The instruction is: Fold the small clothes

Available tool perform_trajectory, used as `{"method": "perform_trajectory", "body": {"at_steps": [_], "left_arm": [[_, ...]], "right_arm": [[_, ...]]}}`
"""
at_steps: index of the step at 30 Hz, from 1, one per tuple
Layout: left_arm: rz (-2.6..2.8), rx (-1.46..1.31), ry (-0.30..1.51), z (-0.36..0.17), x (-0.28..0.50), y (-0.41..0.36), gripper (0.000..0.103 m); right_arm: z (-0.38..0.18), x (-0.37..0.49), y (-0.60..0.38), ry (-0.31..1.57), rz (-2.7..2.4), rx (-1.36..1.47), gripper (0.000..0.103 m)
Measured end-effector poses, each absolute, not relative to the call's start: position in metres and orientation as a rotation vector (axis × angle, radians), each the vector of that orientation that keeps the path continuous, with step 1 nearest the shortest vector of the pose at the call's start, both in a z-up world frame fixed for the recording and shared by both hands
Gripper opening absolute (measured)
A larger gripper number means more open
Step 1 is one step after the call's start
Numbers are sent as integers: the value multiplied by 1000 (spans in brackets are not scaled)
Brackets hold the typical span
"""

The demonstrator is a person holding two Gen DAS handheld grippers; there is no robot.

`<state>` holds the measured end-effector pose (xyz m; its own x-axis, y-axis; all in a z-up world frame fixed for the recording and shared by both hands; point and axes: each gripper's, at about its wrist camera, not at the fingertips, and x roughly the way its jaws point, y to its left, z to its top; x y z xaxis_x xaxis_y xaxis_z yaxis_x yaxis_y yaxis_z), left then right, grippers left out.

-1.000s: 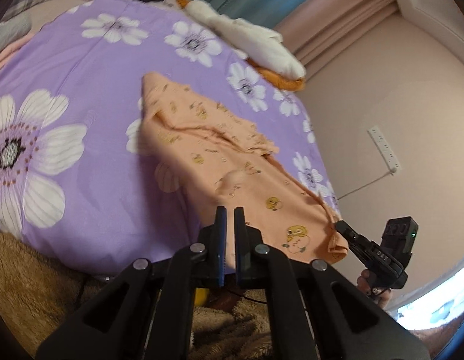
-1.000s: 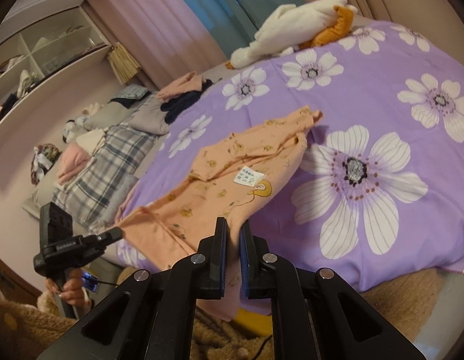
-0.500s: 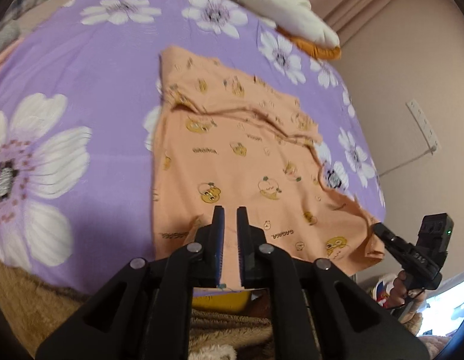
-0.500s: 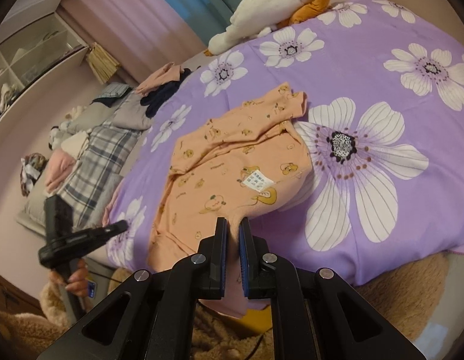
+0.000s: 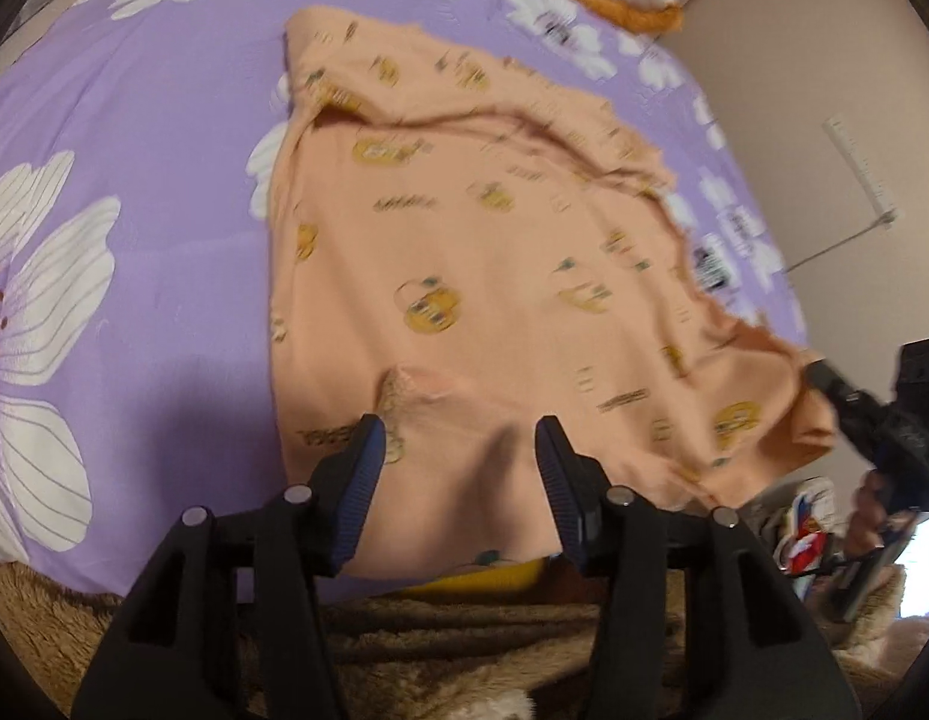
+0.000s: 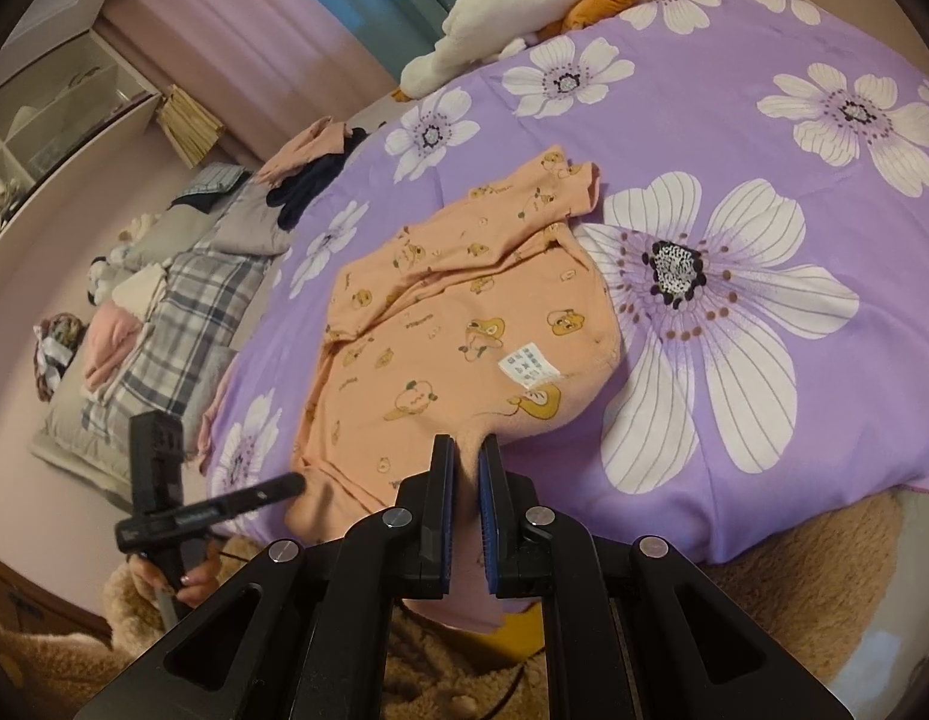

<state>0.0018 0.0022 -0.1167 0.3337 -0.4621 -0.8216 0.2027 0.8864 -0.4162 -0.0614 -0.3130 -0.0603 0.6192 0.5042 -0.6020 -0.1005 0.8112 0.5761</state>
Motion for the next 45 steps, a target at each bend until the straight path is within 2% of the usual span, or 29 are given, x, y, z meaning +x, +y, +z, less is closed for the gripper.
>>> {"method": "perform_trajectory", "body": {"at_steps": [1, 2, 3, 13, 20, 23, 25, 27, 30, 32, 33, 34, 35, 36, 38, 39, 40, 44, 45], "left_arm": [[-435, -256, 1156, -120, 3, 1, 22], [-442, -263, 1169, -125, 4, 0, 9], [-448, -275, 1183, -128, 4, 0, 5], [-355, -342, 1072, -109, 11, 18, 2], [-342, -362, 1076, -102, 24, 33, 2], [-365, -363, 1091, -100, 24, 37, 8], [-382, -343, 1117, -102, 22, 37, 32], [-399, -329, 1119, -103, 18, 35, 44], [-450, -284, 1130, -108, 13, 25, 52], [-485, -269, 1155, -117, 14, 16, 54], [-489, -274, 1173, -122, 16, 13, 55], [-486, -278, 1187, -126, 18, 11, 55], [-478, -283, 1189, -129, 19, 9, 55], [-475, -286, 1184, -130, 19, 8, 54], [-480, -280, 1176, -130, 17, 3, 44], [-490, -278, 1181, -131, 16, 0, 21], [-495, -281, 1191, -134, 16, -1, 13], [-471, -291, 1166, -129, 14, -2, 8], [-469, -309, 1157, -126, 14, 0, 8]], "right_arm": [[-61, -61, -313, 840, 369, 533, 10], [-61, -61, -314, 840, 369, 537, 10], [-62, -61, -314, 840, 369, 540, 10], [-70, -33, -332, 854, 325, 622, 10], [-76, 12, -341, 852, 271, 638, 10], [-80, 28, -343, 868, 247, 632, 10], [-82, 32, -343, 887, 236, 618, 10], [-84, 31, -341, 911, 236, 598, 10], [-83, 18, -342, 935, 227, 576, 10], [-81, 10, -343, 937, 210, 556, 14], [-79, 6, -343, 938, 205, 547, 21], [-77, -1, -345, 938, 199, 537, 37], [-77, -6, -345, 941, 196, 534, 46], [-77, -12, -345, 945, 195, 535, 56], [-78, -18, -343, 952, 203, 533, 56], [-79, -21, -341, 966, 210, 527, 56], [-81, -25, -339, 978, 222, 525, 56], [-91, -28, -325, 1024, 261, 519, 56], [-94, -28, -319, 1036, 280, 512, 51]]}}
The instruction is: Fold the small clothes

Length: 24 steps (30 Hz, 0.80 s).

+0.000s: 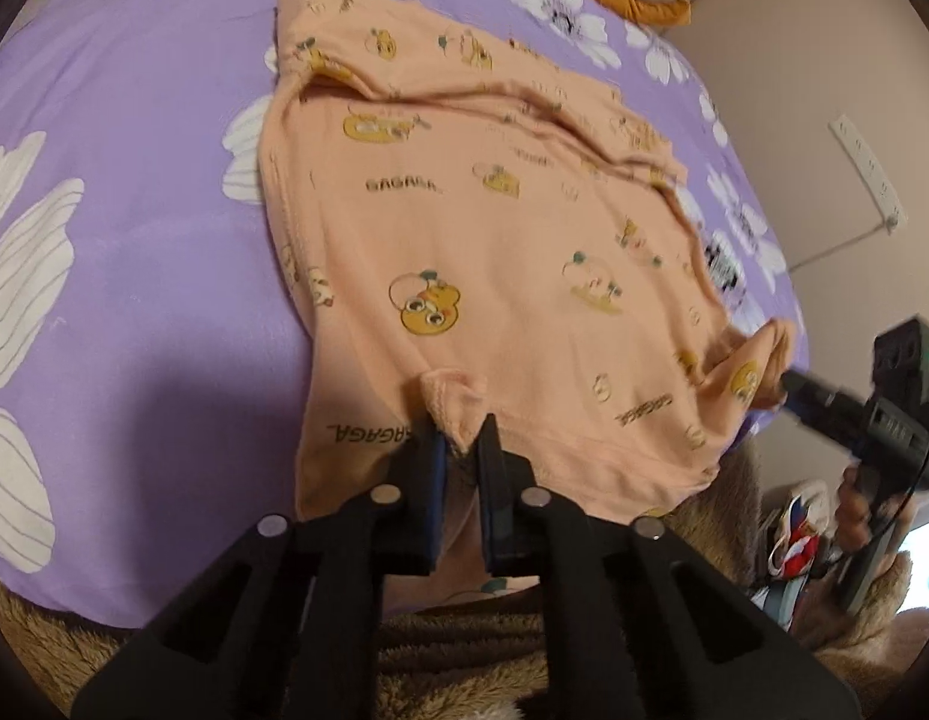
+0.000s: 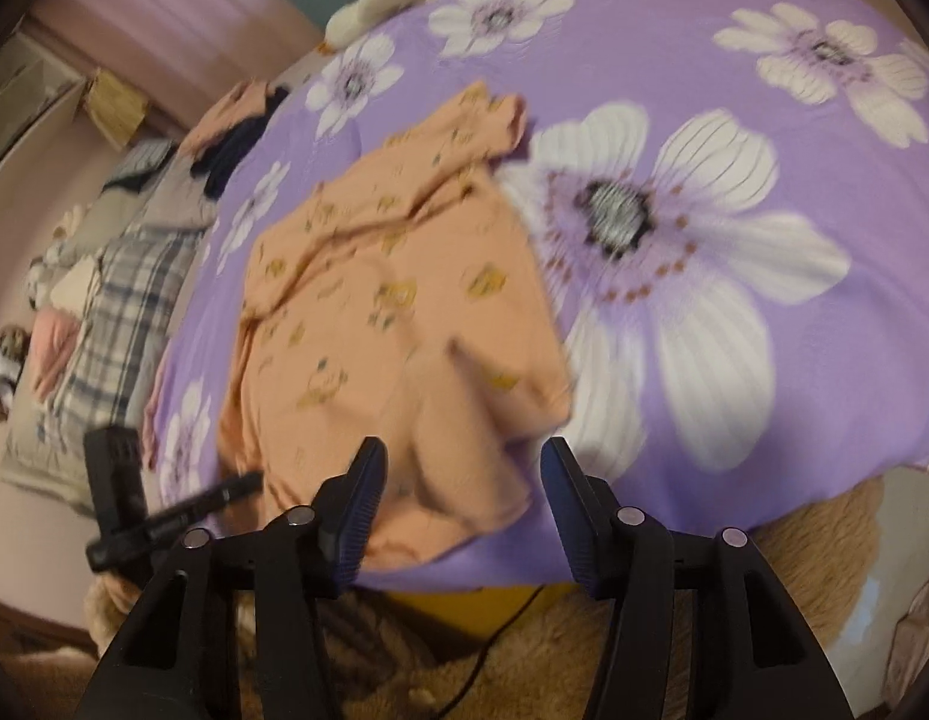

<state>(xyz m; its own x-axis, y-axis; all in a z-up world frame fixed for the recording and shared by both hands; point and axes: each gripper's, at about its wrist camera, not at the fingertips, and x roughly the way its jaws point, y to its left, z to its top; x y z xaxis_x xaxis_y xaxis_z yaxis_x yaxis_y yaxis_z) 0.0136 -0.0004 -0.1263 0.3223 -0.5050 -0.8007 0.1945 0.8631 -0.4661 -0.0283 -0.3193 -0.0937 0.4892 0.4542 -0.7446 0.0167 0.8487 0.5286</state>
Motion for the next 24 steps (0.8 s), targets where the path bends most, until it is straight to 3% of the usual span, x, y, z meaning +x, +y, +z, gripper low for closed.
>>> {"method": "perform_trajectory", "body": {"at_steps": [1, 3, 14, 24], "left_arm": [[-469, -325, 1151, -123, 13, 3, 7], [-475, -356, 1133, -115, 16, 7, 7], [-408, -464, 991, -73, 57, 46, 7], [-224, -455, 1021, -104, 118, 64, 8]], "right_arm": [[-94, -28, -314, 1031, 305, 511, 31], [-92, -26, -307, 1028, 343, 509, 13], [-76, 55, -308, 939, 409, 652, 11], [-104, 120, -306, 1040, 257, 607, 11]]}}
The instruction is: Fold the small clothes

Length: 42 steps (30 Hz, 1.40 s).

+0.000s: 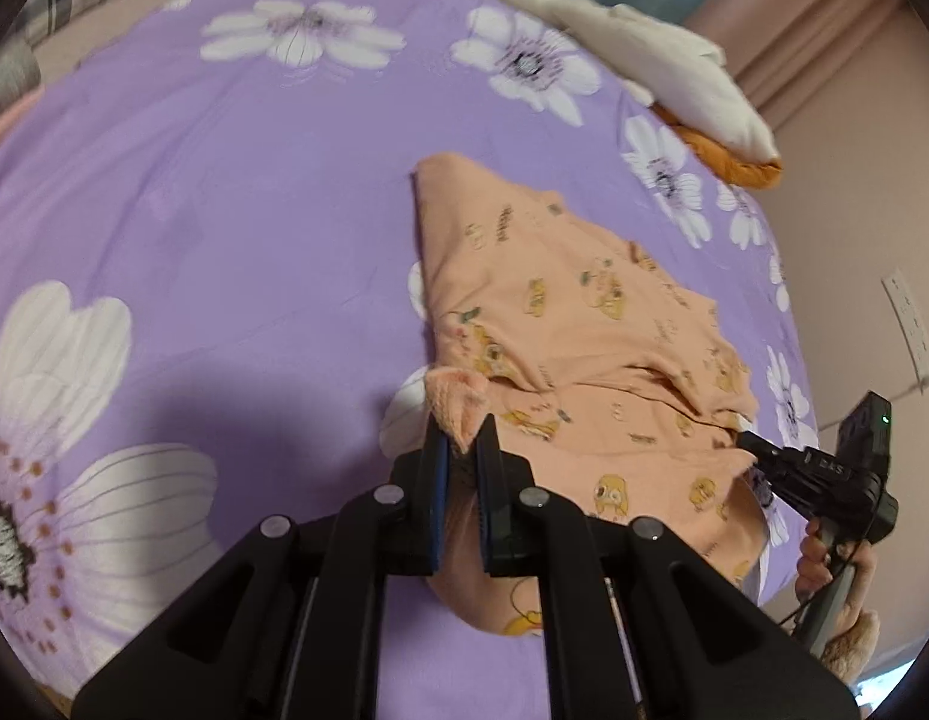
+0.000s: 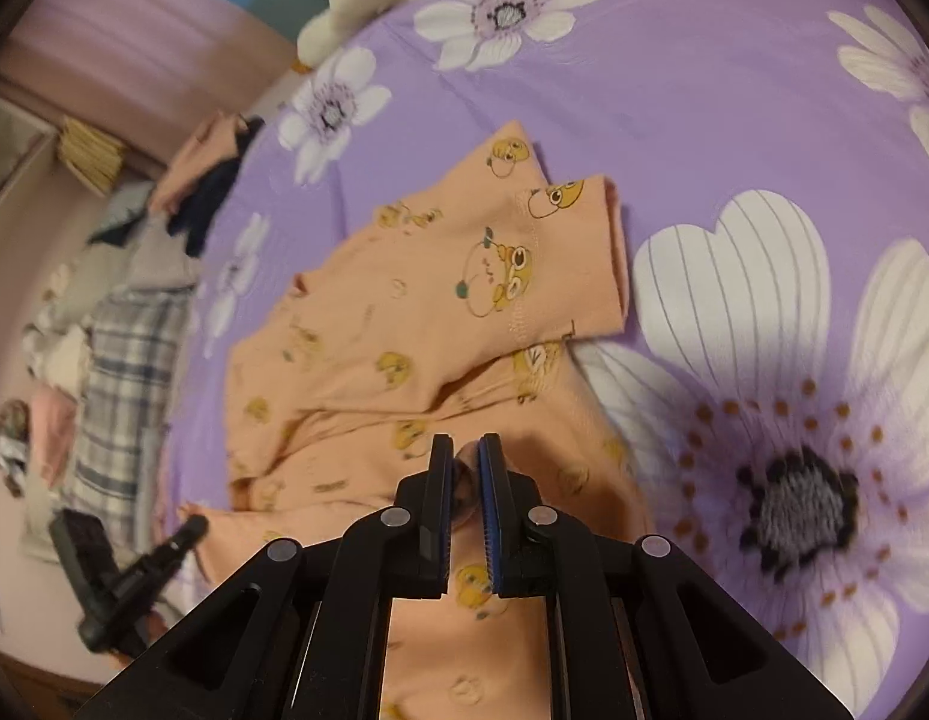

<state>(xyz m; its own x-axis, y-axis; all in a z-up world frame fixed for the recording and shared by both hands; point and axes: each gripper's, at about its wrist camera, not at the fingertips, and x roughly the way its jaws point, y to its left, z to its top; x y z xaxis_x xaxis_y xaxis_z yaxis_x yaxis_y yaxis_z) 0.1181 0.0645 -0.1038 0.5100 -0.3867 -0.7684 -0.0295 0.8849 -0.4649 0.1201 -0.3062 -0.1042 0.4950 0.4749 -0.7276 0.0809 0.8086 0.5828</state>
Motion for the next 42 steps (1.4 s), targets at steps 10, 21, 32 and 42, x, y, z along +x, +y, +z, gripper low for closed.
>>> {"method": "perform_trajectory", "body": {"at_steps": [10, 21, 32, 42], "left_arm": [[-196, -432, 1093, -124, 126, 62, 9], [-196, -507, 1087, -125, 120, 70, 9], [-235, -580, 1003, -90, 104, 75, 7], [-310, -515, 784, -7, 162, 62, 7]], "right_arm": [[-70, 114, -329, 970, 235, 461, 55], [-110, 134, -277, 1112, 333, 258, 53], [-78, 112, -290, 966, 326, 309, 7], [-21, 148, -323, 760, 276, 428, 6]]}}
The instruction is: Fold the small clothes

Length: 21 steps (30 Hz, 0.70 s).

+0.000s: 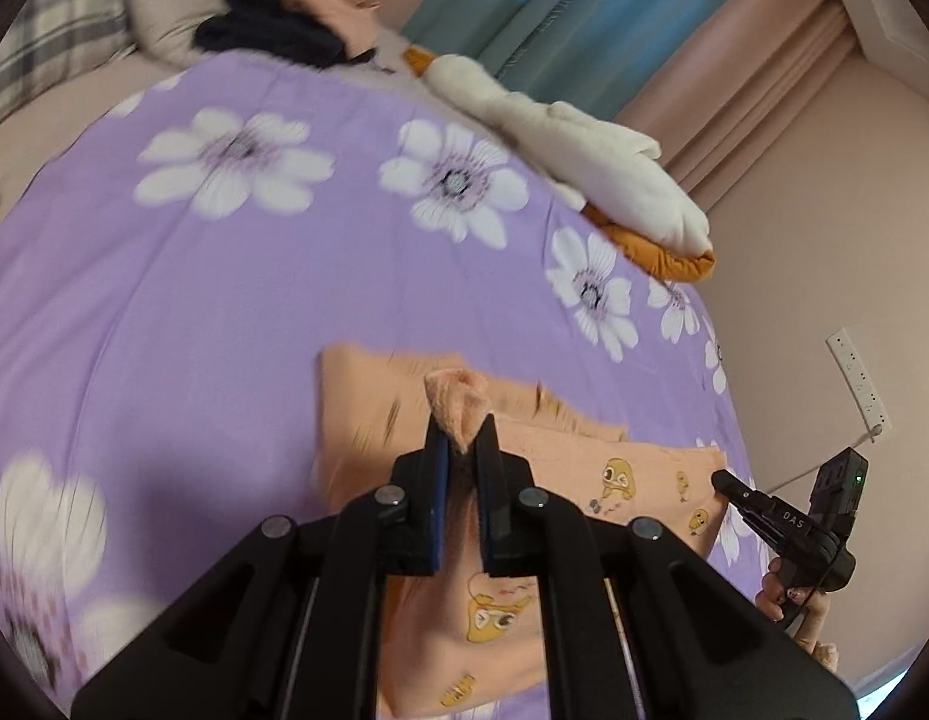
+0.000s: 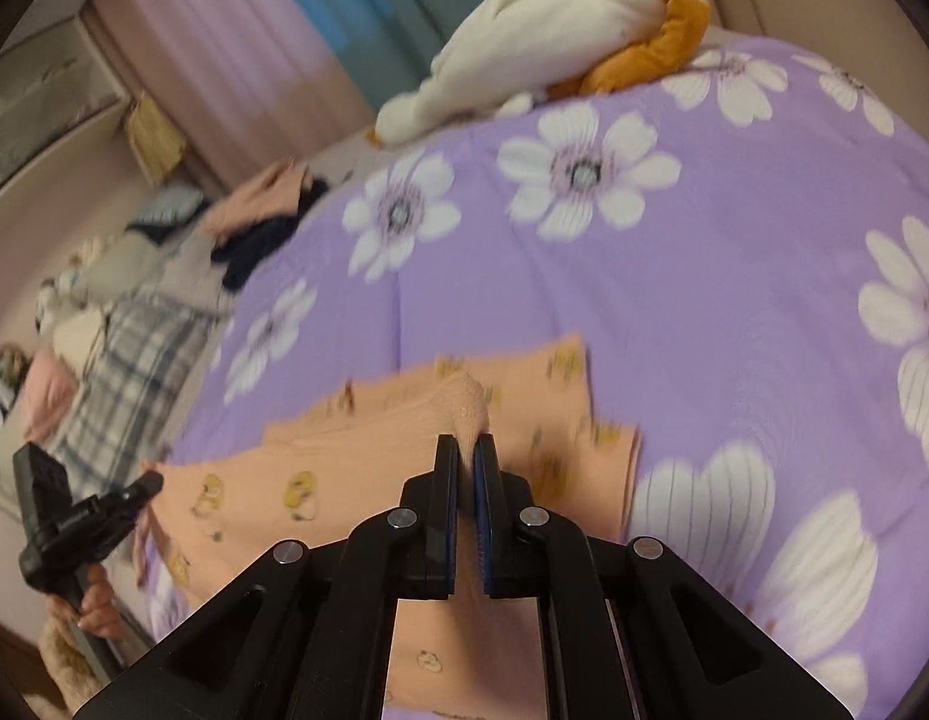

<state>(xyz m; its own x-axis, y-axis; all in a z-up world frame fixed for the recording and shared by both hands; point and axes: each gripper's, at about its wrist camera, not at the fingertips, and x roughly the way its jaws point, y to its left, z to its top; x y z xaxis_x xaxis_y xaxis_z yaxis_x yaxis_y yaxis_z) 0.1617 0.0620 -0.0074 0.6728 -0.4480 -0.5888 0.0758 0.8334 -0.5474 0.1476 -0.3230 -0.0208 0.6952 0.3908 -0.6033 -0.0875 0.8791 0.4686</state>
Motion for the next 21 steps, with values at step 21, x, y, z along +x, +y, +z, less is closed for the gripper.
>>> {"method": "perform_trajectory", "body": {"at_steps": [21], "left_arm": [[-154, -387, 1059, -107, 300, 50, 8]], "right_arm": [[-94, 275, -314, 958, 97, 382, 6]]}}
